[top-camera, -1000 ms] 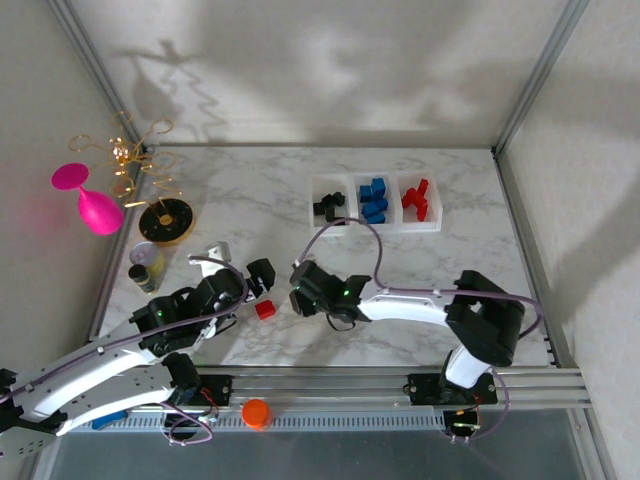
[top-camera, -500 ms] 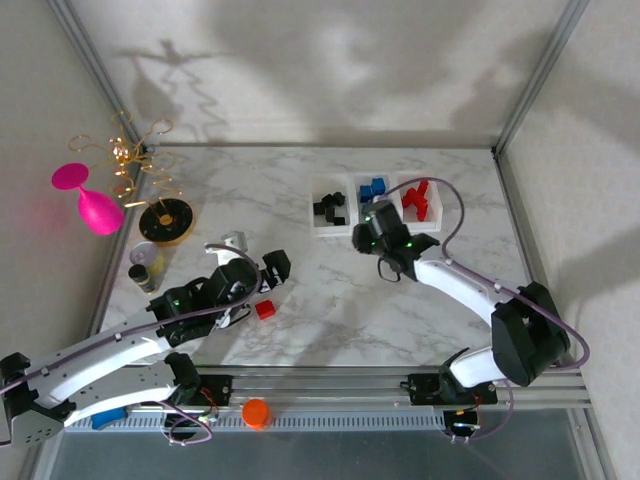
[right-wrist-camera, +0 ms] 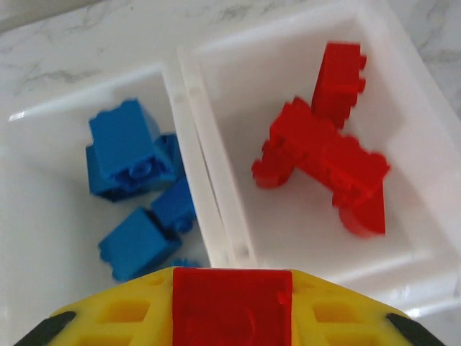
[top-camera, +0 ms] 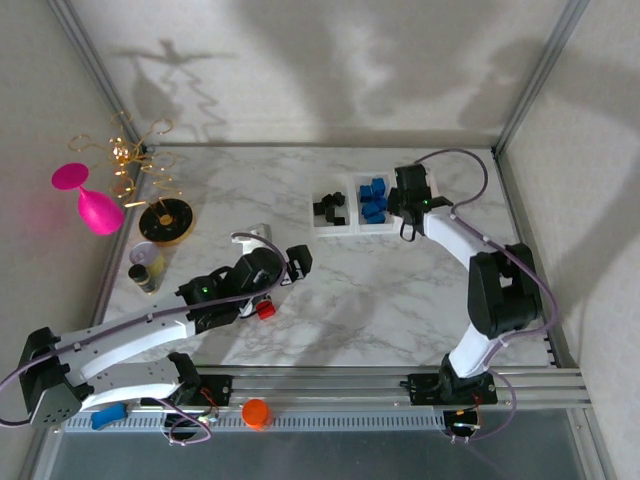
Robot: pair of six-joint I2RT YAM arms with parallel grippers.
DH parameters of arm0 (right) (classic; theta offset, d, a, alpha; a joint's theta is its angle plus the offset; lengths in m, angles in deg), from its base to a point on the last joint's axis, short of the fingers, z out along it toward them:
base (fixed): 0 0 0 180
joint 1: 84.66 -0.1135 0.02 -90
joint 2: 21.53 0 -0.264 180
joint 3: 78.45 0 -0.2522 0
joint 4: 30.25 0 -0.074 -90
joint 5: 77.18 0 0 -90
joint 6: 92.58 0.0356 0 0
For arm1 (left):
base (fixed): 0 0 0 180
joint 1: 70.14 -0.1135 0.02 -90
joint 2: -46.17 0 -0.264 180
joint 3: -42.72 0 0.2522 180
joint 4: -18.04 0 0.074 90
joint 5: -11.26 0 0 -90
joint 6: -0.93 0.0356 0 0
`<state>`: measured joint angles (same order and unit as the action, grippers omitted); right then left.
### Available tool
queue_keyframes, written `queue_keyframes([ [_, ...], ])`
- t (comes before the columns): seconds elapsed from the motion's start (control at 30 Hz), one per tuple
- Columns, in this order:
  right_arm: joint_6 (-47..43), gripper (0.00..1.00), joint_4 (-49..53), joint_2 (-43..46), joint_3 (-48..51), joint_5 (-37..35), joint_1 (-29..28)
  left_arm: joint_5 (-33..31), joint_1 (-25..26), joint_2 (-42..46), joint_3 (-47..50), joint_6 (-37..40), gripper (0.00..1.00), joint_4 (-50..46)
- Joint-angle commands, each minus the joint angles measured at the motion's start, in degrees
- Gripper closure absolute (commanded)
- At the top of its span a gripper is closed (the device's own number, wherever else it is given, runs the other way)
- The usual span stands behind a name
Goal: Sort the legos into containers by color
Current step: Place the lego in the container.
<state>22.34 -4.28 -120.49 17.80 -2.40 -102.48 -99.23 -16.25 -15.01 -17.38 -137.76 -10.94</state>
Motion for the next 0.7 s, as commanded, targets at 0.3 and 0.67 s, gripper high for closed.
queue_keyframes([
  [0.3, -4.59, 0.78, 3.9, -14.85, -18.32, 0.24, 6.87, 2.42, -0.76, -6.1, -3.48, 2.63, 0.0, 5.44],
  [0.67, -5.19, 0.53, 6.31, -16.84, -21.71, 0.16, 7.72, 2.87, -1.08, -8.33, -5.68, 3.48, 0.0, 4.68],
])
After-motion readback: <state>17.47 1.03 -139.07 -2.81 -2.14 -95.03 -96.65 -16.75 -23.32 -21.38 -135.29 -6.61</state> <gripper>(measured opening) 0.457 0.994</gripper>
